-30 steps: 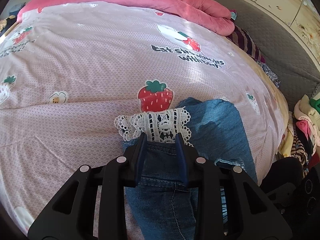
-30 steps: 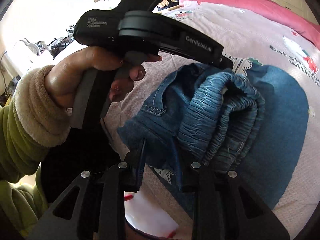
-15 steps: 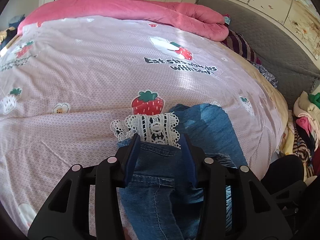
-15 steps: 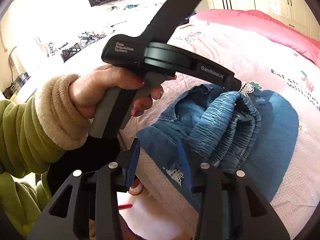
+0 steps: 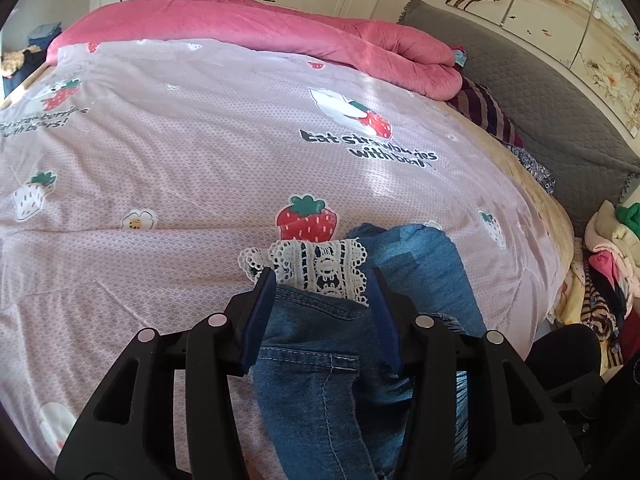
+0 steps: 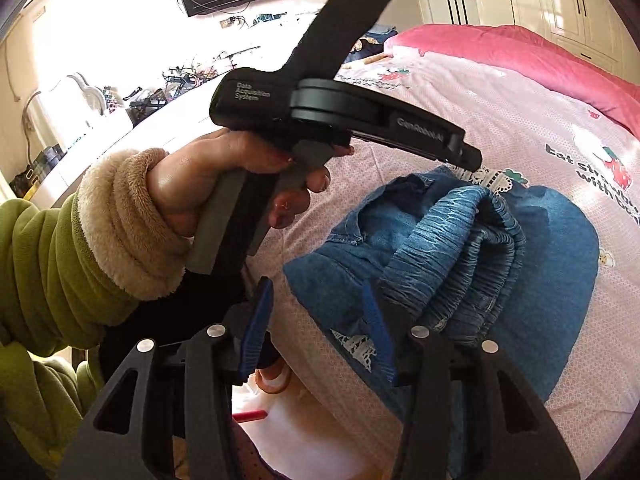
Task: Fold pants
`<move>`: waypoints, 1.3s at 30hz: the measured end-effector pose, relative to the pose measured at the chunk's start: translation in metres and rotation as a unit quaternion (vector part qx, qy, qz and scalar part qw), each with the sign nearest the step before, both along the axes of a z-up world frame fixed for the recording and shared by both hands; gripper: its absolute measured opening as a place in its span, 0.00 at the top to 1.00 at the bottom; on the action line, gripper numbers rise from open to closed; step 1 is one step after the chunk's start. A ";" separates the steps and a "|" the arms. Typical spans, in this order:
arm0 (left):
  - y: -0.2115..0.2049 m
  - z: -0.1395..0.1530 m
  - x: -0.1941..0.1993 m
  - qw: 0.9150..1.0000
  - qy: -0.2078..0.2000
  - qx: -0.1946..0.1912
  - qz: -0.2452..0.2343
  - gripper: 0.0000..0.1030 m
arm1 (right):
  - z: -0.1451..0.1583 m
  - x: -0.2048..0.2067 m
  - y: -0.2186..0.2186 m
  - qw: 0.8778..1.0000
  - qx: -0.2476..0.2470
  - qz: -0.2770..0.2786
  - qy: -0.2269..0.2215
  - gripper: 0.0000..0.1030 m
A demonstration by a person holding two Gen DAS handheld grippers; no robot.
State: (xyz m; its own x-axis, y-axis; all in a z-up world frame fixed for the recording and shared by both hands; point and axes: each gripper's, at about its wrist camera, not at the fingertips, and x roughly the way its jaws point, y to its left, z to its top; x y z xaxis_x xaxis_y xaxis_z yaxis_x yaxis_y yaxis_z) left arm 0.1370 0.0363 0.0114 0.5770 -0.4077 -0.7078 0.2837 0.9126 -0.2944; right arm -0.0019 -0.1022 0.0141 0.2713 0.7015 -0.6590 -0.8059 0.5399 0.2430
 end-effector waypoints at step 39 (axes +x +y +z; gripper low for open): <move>-0.011 -0.030 0.025 0.998 0.049 0.036 -0.019 0.54 | -0.041 -0.054 0.076 0.948 -0.188 0.185 -0.177 1.00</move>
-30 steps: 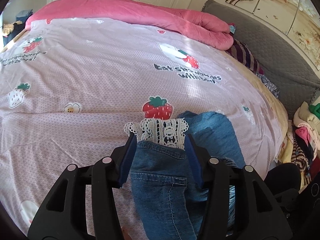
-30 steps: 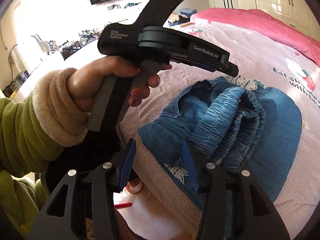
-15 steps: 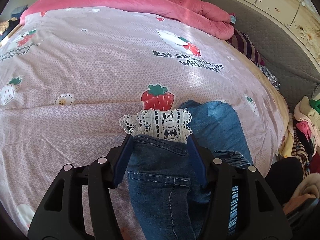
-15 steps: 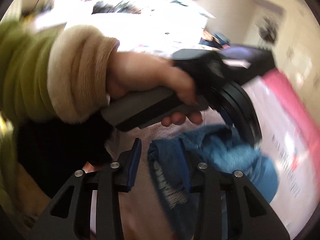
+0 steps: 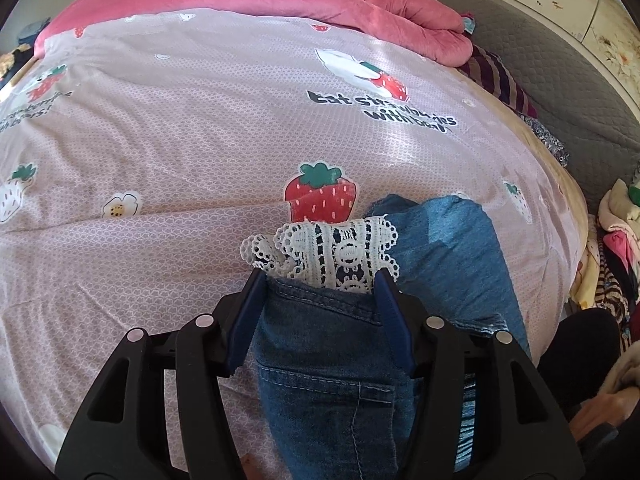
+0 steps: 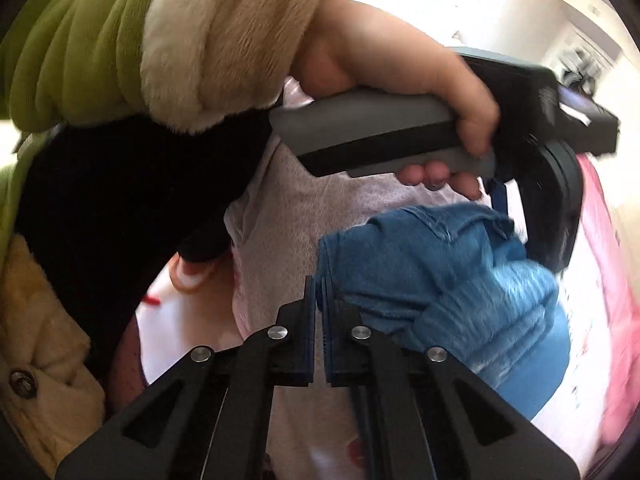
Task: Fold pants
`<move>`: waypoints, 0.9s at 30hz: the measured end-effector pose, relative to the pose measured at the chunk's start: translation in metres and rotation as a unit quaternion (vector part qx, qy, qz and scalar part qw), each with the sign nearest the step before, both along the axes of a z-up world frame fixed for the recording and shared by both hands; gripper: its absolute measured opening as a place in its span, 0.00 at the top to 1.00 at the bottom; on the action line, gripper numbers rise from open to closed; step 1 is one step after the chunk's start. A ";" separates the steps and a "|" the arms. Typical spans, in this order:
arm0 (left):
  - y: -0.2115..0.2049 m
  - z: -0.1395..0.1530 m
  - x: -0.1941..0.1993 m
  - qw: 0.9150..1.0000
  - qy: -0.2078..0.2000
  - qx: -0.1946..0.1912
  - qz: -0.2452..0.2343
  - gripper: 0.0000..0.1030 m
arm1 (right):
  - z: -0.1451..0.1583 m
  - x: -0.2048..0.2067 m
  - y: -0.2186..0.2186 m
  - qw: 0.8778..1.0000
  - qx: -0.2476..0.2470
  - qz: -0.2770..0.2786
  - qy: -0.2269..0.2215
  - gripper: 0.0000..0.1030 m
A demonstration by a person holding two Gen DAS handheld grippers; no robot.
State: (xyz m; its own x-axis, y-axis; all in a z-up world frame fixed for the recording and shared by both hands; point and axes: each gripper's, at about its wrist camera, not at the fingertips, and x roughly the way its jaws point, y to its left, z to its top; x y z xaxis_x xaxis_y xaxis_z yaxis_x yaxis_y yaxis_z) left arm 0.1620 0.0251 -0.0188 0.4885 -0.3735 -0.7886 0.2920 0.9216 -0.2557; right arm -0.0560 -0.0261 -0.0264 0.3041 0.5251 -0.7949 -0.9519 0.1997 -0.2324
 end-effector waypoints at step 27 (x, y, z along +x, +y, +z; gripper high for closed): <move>-0.003 -0.004 -0.003 1.000 0.003 0.012 -0.014 0.55 | -0.012 -0.002 0.011 0.999 0.002 -0.015 -0.034 0.95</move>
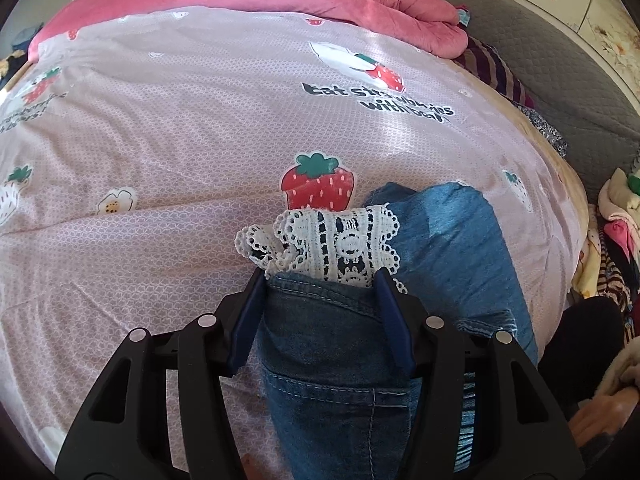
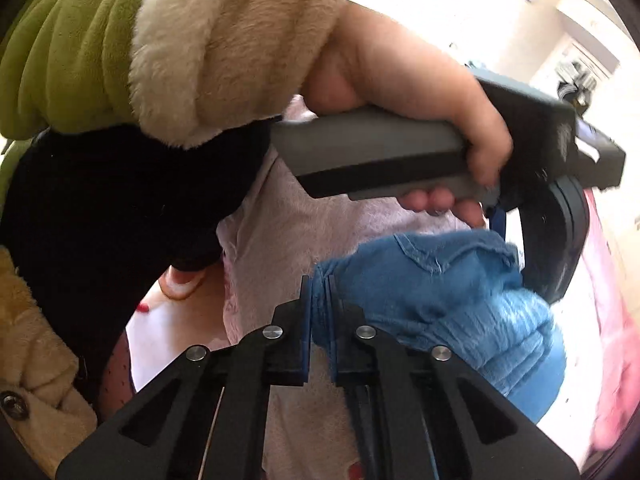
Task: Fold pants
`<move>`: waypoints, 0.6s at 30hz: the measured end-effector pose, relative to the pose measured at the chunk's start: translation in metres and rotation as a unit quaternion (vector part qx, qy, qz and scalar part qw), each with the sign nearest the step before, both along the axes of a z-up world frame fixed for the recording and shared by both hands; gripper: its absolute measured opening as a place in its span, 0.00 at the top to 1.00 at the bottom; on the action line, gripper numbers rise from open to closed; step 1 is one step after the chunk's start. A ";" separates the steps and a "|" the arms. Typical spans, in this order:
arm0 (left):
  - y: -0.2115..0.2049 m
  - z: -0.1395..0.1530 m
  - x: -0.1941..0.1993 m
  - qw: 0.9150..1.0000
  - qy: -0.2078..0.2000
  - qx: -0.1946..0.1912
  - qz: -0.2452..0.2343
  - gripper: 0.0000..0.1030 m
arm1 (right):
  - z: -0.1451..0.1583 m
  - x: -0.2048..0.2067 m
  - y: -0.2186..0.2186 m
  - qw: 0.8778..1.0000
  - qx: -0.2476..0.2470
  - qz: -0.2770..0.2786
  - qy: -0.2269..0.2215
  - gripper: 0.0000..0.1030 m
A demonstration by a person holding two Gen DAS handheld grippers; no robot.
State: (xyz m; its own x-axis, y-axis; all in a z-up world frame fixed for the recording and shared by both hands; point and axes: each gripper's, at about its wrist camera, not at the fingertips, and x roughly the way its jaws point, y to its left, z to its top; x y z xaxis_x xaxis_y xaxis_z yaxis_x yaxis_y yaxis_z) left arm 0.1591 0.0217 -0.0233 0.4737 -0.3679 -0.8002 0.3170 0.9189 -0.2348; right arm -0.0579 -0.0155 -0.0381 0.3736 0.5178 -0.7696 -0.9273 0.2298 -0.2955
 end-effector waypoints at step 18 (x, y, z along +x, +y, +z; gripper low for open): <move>0.010 0.020 -0.015 0.999 -0.041 -0.034 0.010 0.43 | 0.063 -0.012 -0.047 0.984 0.157 -0.035 0.074 0.83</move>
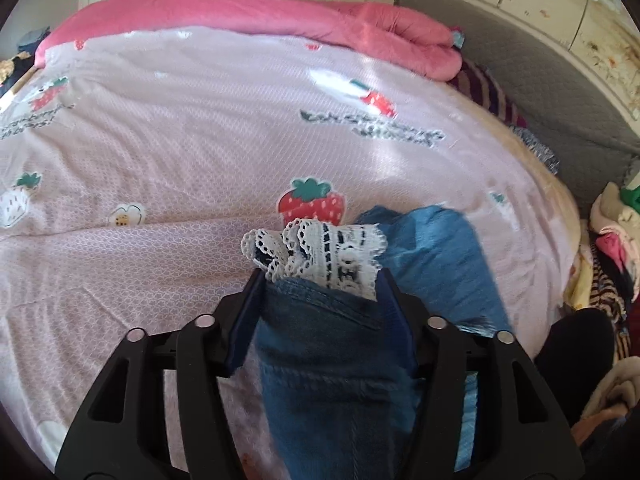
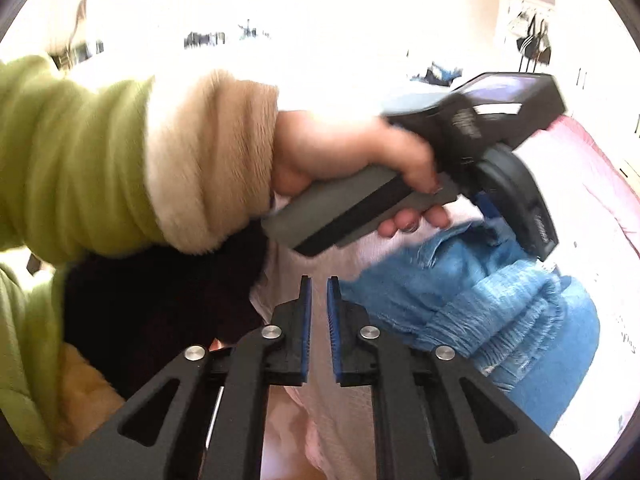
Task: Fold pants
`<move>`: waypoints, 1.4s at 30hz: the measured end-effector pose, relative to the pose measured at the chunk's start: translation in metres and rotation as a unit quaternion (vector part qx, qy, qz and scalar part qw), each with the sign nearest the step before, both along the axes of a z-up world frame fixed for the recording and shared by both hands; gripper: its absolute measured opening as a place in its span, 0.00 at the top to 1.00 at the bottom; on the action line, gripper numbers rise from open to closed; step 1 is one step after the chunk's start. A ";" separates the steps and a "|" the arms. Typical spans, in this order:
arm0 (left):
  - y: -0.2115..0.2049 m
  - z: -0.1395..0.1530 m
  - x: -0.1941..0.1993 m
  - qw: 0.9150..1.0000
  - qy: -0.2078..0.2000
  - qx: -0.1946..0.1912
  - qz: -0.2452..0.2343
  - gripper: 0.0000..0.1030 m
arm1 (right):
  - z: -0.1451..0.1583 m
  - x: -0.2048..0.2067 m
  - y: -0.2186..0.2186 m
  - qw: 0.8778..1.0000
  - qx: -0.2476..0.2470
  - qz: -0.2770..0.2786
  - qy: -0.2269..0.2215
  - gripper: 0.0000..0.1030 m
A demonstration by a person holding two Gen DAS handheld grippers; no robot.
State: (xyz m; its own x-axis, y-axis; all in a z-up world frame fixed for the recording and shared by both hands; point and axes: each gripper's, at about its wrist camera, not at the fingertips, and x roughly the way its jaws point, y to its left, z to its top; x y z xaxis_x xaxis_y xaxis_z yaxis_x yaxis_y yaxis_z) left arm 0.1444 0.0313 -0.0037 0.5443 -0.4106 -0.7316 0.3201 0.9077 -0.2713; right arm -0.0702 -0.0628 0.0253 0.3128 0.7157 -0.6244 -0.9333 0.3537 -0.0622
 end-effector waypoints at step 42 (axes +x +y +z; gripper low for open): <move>0.007 0.004 -0.084 0.997 -0.014 0.041 0.058 0.09 | -0.002 0.138 -0.125 0.923 0.087 -0.339 0.159 0.13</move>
State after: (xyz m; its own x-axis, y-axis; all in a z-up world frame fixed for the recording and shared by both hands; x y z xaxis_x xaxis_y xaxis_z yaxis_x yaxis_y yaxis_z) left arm 0.0603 0.0388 0.0002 0.6059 -0.2831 -0.7435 0.2182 0.9578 -0.1869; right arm 0.0680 -0.1878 0.0230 0.5472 0.5210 -0.6551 -0.4554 0.8420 0.2893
